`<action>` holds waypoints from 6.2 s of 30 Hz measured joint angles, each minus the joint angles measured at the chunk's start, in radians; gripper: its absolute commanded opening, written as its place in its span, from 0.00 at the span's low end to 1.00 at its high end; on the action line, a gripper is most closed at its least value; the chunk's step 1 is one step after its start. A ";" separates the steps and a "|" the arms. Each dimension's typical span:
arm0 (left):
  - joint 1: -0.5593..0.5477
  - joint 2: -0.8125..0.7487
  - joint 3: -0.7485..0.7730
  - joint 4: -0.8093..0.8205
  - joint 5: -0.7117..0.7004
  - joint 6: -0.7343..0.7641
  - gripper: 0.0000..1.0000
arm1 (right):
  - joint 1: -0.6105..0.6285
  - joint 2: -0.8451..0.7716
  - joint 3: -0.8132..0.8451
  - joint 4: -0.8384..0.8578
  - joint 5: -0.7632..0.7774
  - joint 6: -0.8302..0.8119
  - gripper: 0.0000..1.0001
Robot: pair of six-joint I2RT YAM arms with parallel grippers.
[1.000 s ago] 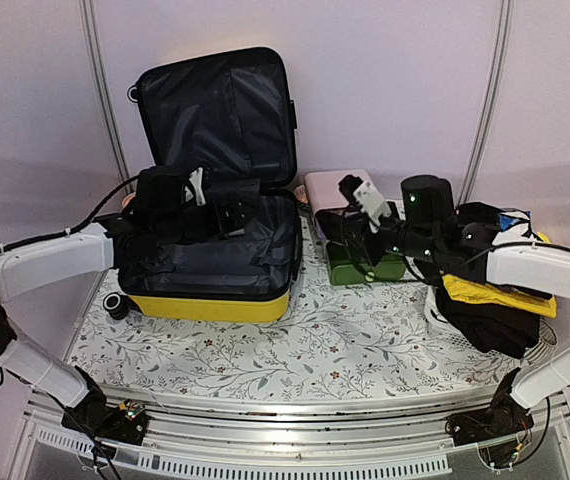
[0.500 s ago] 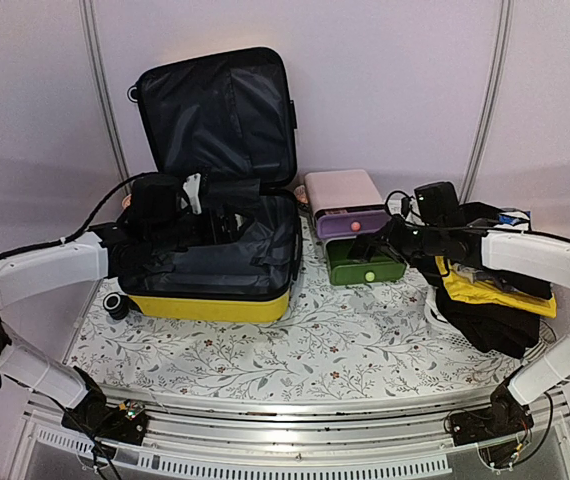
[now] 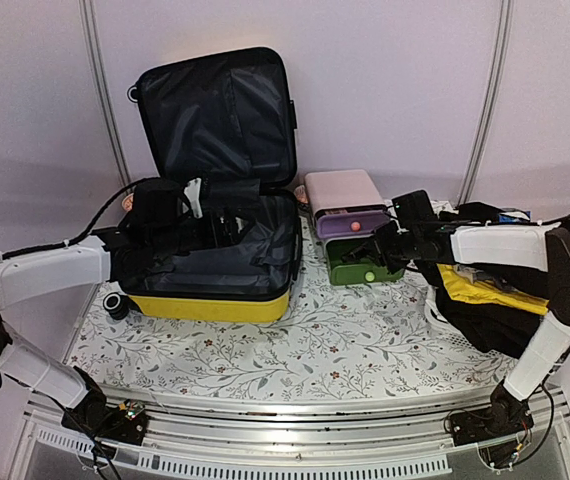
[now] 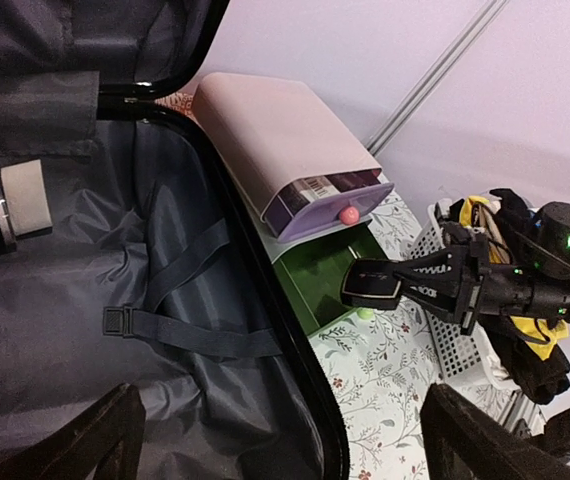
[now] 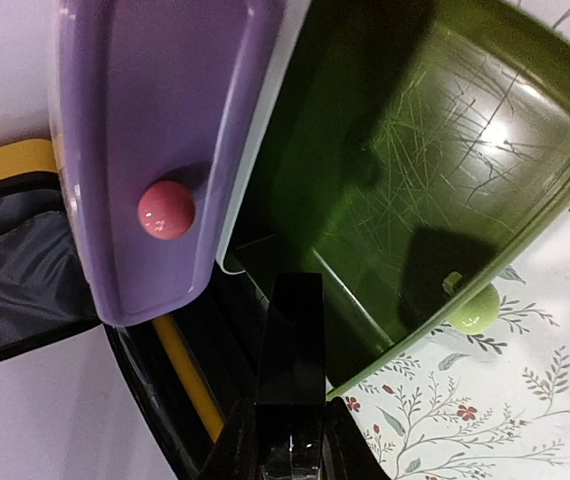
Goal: Open, take out, and arrange the luggage
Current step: Place the makeup in the drawer, then pick up the makeup from the opened luggage, then pass from the left arm to the right, then place the makeup in the drawer.
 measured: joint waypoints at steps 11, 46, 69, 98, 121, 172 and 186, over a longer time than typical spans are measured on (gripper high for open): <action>0.000 0.000 -0.023 0.022 0.013 -0.023 0.98 | 0.000 0.197 0.085 0.106 0.001 0.215 0.07; 0.009 0.004 -0.040 0.003 -0.006 -0.029 0.98 | -0.039 0.200 0.129 0.118 0.023 0.248 0.50; 0.290 0.817 0.694 -0.416 -0.164 0.040 0.81 | -0.044 -0.144 -0.034 0.060 -0.205 -0.776 0.55; 0.316 0.950 0.850 -0.429 -0.305 -0.037 0.05 | -0.044 -0.160 -0.034 0.072 -0.182 -0.830 0.56; 0.264 0.240 0.208 0.064 0.564 -0.232 0.06 | 0.299 -0.180 0.082 0.207 -0.226 -1.651 0.71; 0.026 0.250 0.100 0.354 0.999 -0.671 0.94 | 0.486 -0.107 -0.263 0.923 0.061 -3.097 0.12; 0.144 0.129 0.087 0.193 0.845 -0.482 0.98 | 0.498 -0.246 -0.293 0.590 0.234 -2.832 0.05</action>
